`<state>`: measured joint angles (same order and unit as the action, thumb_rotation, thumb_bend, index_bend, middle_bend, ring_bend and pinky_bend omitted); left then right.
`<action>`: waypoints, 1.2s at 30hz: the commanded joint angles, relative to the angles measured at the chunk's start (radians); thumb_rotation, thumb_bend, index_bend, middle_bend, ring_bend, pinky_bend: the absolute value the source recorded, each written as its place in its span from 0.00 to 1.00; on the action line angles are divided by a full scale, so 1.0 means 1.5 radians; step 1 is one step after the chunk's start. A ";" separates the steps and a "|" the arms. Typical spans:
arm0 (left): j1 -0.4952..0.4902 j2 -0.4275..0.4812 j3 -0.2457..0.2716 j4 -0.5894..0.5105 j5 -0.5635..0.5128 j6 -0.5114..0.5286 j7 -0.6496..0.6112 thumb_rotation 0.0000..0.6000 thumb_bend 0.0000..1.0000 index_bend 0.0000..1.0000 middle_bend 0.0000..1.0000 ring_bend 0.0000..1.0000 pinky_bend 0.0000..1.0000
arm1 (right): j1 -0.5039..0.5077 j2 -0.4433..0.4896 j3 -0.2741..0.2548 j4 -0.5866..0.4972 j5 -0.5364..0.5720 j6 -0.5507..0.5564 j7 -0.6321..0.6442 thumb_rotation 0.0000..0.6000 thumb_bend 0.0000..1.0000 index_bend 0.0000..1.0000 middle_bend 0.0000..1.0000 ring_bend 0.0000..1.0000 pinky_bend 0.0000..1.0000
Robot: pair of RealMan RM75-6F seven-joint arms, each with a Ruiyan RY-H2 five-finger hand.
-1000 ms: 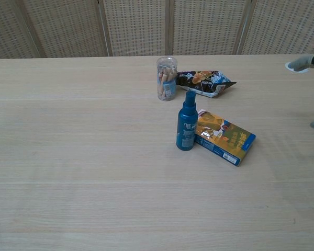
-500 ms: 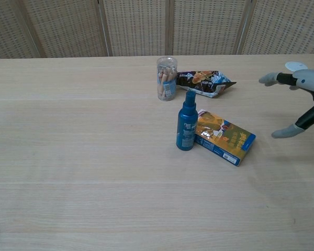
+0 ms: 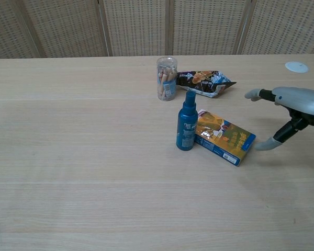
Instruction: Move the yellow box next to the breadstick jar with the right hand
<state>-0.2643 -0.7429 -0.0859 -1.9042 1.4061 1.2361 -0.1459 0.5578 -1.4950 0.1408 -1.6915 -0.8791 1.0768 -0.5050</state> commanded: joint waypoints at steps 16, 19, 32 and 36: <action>0.005 0.000 0.000 0.012 0.004 0.008 -0.016 1.00 0.32 0.04 0.03 0.00 0.00 | 0.041 -0.102 0.007 0.074 0.034 -0.012 -0.023 0.84 0.00 0.00 0.00 0.00 0.00; 0.006 0.001 0.000 0.013 0.003 0.008 -0.016 1.00 0.32 0.04 0.03 0.00 0.00 | 0.043 -0.112 0.007 0.094 0.031 -0.017 -0.016 0.84 0.00 0.00 0.00 0.00 0.00; 0.008 0.006 -0.001 0.006 0.001 0.013 -0.011 1.00 0.32 0.04 0.03 0.00 0.00 | 0.057 -0.159 0.011 0.193 0.002 -0.055 0.035 0.84 0.00 0.00 0.00 0.00 0.00; 0.009 0.009 -0.001 0.003 0.000 0.013 -0.009 1.00 0.32 0.04 0.03 0.00 0.00 | 0.064 -0.165 0.019 0.229 -0.015 -0.069 0.054 0.83 0.00 0.00 0.00 0.00 0.00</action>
<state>-0.2509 -0.7293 -0.0872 -1.8992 1.4062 1.2560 -0.1595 0.6477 -1.7371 0.1626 -1.3668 -0.8901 0.9852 -0.4373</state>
